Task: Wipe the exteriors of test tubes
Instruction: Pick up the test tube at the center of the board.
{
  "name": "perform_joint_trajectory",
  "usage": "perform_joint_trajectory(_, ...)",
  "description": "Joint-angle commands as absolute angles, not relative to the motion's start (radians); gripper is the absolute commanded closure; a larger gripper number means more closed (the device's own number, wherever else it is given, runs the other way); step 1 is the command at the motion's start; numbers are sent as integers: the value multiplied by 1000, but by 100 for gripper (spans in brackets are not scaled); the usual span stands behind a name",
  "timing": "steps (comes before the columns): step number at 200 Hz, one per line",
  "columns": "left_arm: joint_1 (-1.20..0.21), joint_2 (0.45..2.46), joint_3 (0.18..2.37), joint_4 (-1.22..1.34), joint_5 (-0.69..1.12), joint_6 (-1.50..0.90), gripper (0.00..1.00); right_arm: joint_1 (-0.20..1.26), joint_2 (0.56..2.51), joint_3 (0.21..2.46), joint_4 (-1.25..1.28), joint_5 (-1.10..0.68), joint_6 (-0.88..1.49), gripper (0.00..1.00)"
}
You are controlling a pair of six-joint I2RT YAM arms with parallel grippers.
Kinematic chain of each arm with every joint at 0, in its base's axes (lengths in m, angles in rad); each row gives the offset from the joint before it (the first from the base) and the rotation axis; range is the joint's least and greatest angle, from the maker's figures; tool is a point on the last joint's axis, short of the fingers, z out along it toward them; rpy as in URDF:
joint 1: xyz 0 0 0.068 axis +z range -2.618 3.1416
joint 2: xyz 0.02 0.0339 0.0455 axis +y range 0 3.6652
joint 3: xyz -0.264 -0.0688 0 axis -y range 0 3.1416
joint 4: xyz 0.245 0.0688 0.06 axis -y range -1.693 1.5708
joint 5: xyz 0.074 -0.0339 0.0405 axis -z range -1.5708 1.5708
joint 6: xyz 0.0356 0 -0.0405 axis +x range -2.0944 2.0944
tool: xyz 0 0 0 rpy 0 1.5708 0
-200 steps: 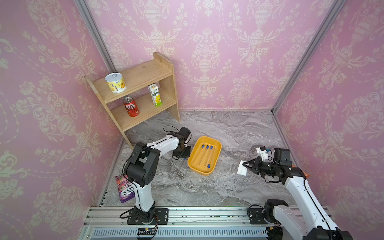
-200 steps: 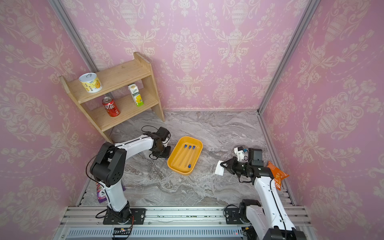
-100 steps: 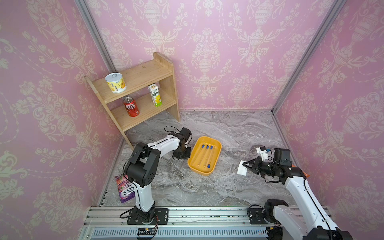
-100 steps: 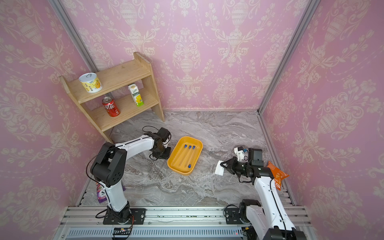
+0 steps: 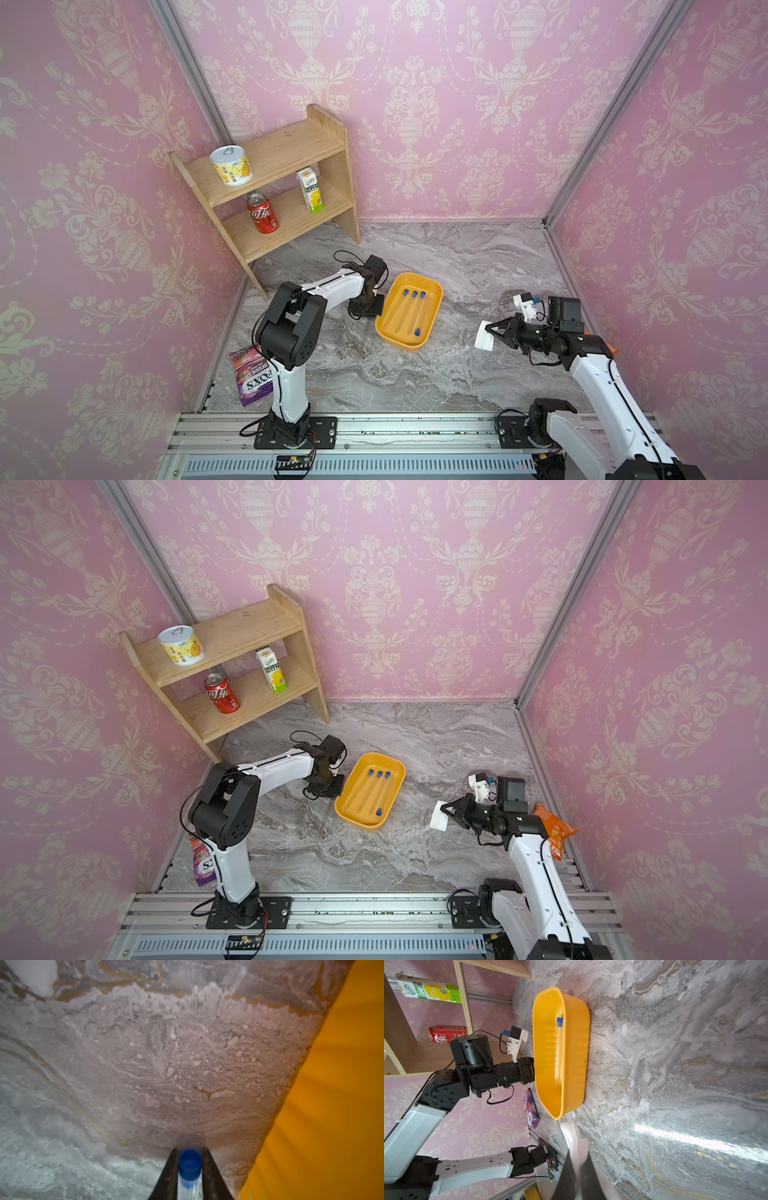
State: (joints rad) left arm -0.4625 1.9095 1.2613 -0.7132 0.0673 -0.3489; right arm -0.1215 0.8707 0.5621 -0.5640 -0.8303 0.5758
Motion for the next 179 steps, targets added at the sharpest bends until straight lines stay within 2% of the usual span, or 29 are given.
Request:
perform_joint_trajectory(1, -472, 1938, 1272, -770, 26, -332, 80, -115, 864, 581, -581, -829, 567, 100)
perform_joint_trajectory(72, -481, 1954, 1287, -805, 0, -336, 80, -115, 860, 571, -572, -831, 568, 100)
perform_joint_trajectory(116, -485, 1957, 1285, -804, -2, -342, 86, -115, 863, 572, -569, -832, 568, 100)
perform_joint_trajectory(179, -485, 1949, 1289, -810, -7, -343, 89, -114, 863, 569, -568, -832, 571, 100)
